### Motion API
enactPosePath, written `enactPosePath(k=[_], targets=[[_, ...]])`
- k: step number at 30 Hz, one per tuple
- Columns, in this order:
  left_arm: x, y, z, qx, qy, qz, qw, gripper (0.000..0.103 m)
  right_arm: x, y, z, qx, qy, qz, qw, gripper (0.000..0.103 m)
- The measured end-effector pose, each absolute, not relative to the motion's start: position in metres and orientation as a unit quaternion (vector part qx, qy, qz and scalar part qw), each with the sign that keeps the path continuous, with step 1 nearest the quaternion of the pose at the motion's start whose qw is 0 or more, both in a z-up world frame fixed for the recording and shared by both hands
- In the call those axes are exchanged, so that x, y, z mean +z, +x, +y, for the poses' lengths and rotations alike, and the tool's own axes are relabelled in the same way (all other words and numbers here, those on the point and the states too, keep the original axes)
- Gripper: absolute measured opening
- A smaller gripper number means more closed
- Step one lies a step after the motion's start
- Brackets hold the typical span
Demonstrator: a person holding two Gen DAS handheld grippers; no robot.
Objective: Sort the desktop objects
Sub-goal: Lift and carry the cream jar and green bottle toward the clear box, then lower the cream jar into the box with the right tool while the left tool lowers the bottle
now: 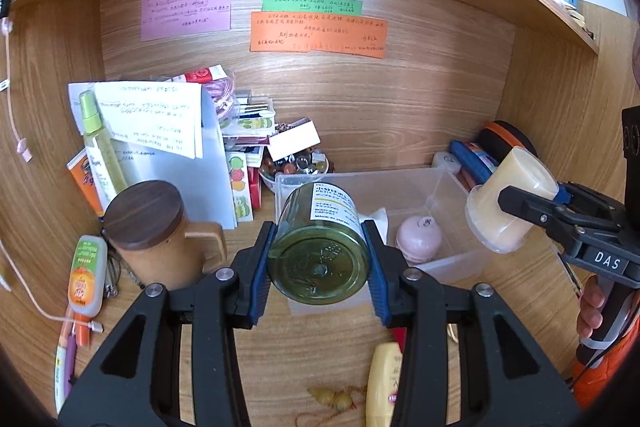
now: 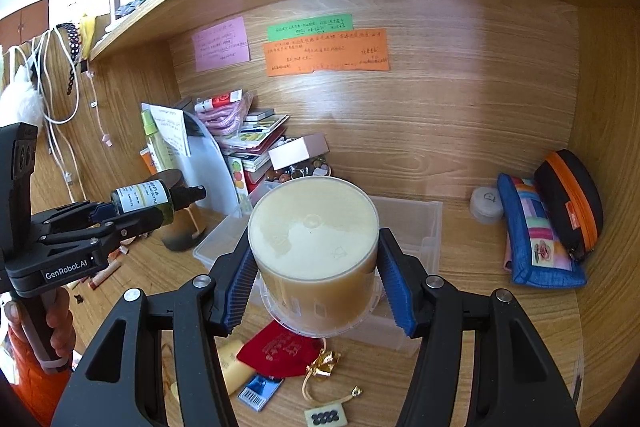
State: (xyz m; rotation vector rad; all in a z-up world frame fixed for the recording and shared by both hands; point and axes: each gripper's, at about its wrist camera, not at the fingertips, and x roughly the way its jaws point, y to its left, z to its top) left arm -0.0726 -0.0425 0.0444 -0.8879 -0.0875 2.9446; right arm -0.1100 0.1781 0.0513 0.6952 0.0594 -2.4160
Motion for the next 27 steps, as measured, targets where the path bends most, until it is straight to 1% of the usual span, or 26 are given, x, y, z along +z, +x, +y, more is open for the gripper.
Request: enactPosePath(k=[16, 27], targets=[[0.020, -0.129, -0.030, 0.945, -0.323, -0.019, 0.046, 0.041, 0.035, -0.166, 0.157, -0.897, 0.301, 0.014, 0.322, 0.054], [-0.006, -0.157, -0.025, 0.935, -0.352, -0.013, 0.053, 0.041, 0.011, -0.184, 0.130, -0.882, 0.331, 0.032, 0.334, 0.054]])
